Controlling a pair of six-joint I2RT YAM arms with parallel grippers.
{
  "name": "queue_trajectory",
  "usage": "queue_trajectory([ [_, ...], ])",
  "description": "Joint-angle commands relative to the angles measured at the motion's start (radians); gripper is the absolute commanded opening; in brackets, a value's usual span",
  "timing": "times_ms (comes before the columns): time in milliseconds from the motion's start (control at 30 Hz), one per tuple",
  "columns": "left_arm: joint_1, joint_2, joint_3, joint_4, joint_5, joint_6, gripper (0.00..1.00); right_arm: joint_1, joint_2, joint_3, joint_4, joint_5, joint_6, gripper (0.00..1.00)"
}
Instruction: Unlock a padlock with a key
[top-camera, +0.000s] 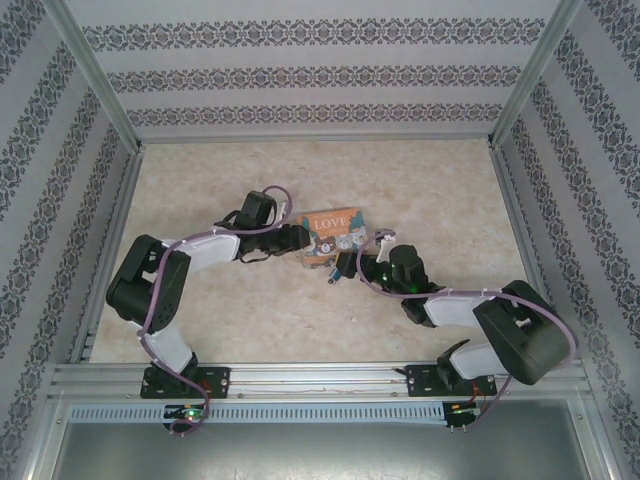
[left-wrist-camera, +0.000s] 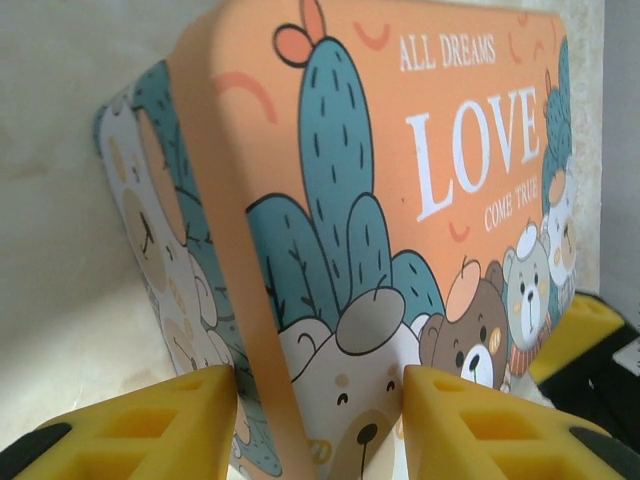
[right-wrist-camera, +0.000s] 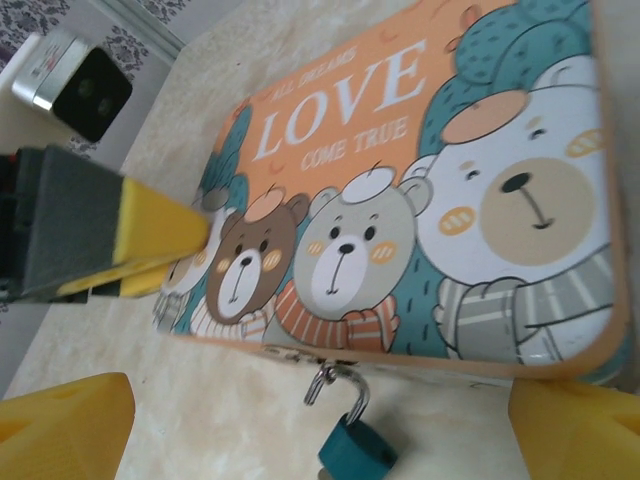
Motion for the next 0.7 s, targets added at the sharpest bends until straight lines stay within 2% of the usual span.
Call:
queue_trajectory([
  [0, 0.0, -0.016, -0.073, -0.043, -0.03, -0.026, 0.46, -0.041, 0.039, 0.033, 0.072, -0.063, -0.089, 0.96],
  [300, -0.002, -0.082, -0.132, 0.01, -0.019, -0.07, 0.49, -0.114, 0.104, 0.032, 0.188, -0.16, -0.08, 0.94],
  [433, -0.002, -0.17, -0.126, -0.033, -0.066, -0.048, 0.54, -0.123, 0.053, 0.001, 0.149, -0.161, -0.058, 0.94],
  [667, -0.001, -0.31, -0.104, -0.12, -0.139, -0.015, 0.55, -0.124, -0.096, -0.064, 0.033, -0.152, 0.001, 0.93],
])
